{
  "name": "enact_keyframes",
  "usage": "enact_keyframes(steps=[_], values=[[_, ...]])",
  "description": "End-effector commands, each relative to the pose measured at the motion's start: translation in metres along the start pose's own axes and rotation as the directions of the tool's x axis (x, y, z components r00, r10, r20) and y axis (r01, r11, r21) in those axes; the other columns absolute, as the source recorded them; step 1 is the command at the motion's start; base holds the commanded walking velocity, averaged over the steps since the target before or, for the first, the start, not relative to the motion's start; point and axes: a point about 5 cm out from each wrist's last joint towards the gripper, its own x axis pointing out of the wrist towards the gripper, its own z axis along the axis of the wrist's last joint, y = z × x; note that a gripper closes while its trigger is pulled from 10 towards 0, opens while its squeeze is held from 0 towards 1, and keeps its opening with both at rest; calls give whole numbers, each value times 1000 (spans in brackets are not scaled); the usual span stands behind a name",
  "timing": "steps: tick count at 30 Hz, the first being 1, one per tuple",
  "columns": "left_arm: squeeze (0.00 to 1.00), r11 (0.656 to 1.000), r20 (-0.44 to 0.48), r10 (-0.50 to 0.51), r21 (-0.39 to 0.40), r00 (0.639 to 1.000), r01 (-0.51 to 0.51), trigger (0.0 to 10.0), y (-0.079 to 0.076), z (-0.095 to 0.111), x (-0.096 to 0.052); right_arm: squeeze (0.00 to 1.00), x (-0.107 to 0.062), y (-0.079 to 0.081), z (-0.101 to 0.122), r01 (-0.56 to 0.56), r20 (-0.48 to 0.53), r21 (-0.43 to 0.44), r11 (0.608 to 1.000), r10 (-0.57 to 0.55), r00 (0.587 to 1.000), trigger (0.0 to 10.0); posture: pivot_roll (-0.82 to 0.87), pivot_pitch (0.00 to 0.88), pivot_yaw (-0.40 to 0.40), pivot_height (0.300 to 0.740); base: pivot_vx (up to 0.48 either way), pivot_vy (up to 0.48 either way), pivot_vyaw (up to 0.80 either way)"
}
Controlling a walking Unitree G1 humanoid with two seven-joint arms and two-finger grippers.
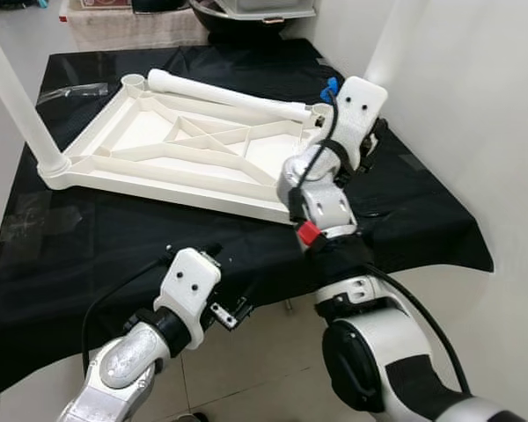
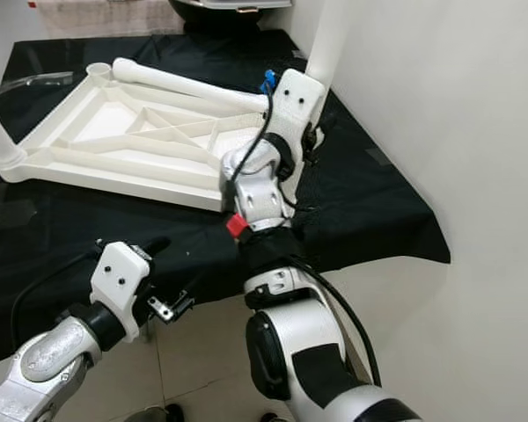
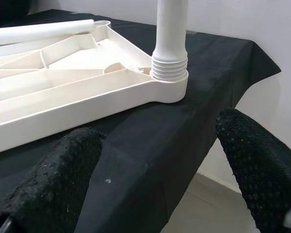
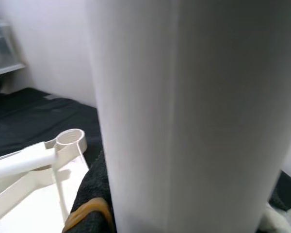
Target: Building children table
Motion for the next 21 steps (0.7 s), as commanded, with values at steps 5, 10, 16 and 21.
enact_keyframes(steps=[5,10,16,21], values=[[0,1000,-10,-8,-7,1000,8,10000,-5,-3,0,0,-3,-7,-43,105,-206,-82,991,-120,971,10000,140,208,-64,740,0,0,0],[0,1000,-7,-13,-8,1000,13,10000,-7,-3,0,0,-7,-1,-41,105,-196,-71,992,-117,974,10000,139,203,-69,740,0,0,0],[0,1000,-6,-18,-15,1000,18,10000,-9,-3,-1,0,-6,3,-36,83,-153,-57,995,-90,984,10000,132,195,-67,740,0,0,0],[0,1000,-4,-21,-18,1000,21,10000,-11,-4,0,1000,-7,5,-36,63,-149,-42,997,-68,986,10000,129,190,-67,740,0,0,0]])
